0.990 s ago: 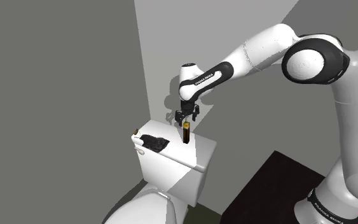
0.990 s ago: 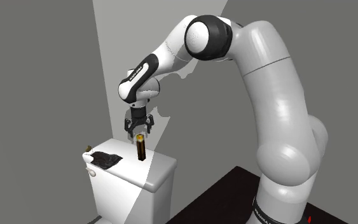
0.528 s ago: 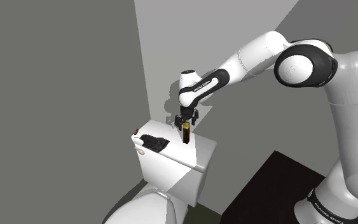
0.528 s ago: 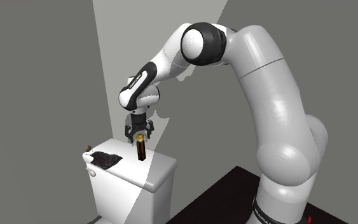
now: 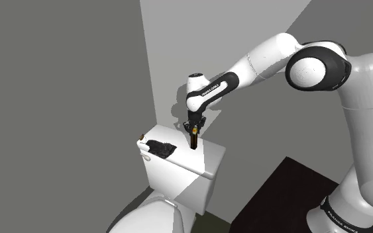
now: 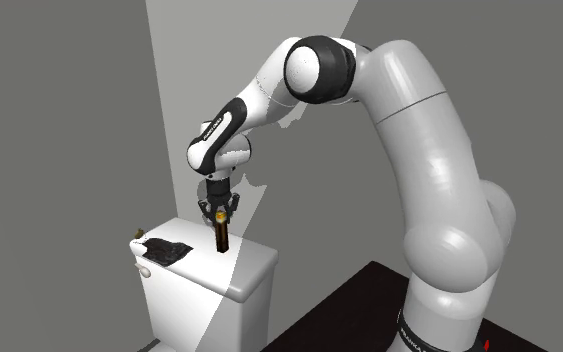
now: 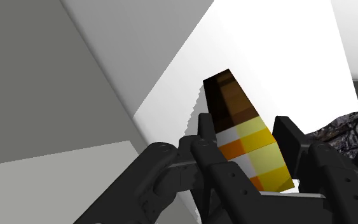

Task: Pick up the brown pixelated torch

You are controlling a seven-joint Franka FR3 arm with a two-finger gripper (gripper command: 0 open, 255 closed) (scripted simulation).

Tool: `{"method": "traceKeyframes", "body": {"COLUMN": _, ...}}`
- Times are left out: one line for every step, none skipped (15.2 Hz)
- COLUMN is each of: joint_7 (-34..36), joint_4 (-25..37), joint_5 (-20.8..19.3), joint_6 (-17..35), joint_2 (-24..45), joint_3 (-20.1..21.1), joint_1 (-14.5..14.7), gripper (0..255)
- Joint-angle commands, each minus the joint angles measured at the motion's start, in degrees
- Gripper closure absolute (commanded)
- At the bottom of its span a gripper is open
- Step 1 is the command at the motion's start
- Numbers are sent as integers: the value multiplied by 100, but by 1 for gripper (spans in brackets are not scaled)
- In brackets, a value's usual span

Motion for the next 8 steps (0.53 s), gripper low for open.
{"method": "traceKeyframes", "body": {"joint_7": 0, "joint_4": -4, "joint_5": -2, "joint_6": -2, "joint_2": 3, "joint_3": -4, "joint_1": -3, "gripper": 255}}
{"method": "traceKeyframes", "body": {"joint_7": 1, "joint_4": 3, "joint_5": -2, "joint_6": -13, "joint_2": -2, "joint_3": -3, "joint_1": -2, "gripper": 255}}
{"method": "traceKeyframes", "body": {"joint_7": 1, "joint_4": 7, "joint_5": -1, "joint_6": -67, "joint_2": -52, "joint_3": -2, "joint_1": -3, "gripper": 255}}
{"method": "traceKeyframes", "body": {"joint_7": 1, "joint_4": 12, "joint_5": 1, "joint_6": -121, "joint_2": -101, "joint_3": -2, "joint_1": -3, "gripper": 255}}
{"method": "traceKeyframes", "body": {"joint_7": 1, "joint_4": 19, "joint_5": 2, "joint_6": -176, "joint_2": -149, "joint_3": -1, "joint_1": -4, "gripper": 255}}
{"method": "traceKeyframes", "body": {"joint_7": 0, "joint_4": 28, "joint_5": 3, "joint_6": -232, "joint_2": -197, "joint_3": 0, "joint_1": -5, "gripper": 255}}
{"method": "traceKeyframes", "body": {"joint_7": 0, "joint_4": 40, "joint_5": 4, "joint_6": -289, "joint_2": -242, "joint_3": 1, "joint_1": -6, "gripper": 255}}
{"method": "traceKeyframes", "body": {"joint_7": 0, "joint_4": 51, "joint_5": 5, "joint_6": -346, "joint_2": -288, "joint_3": 2, "joint_1": -6, "gripper": 255}}
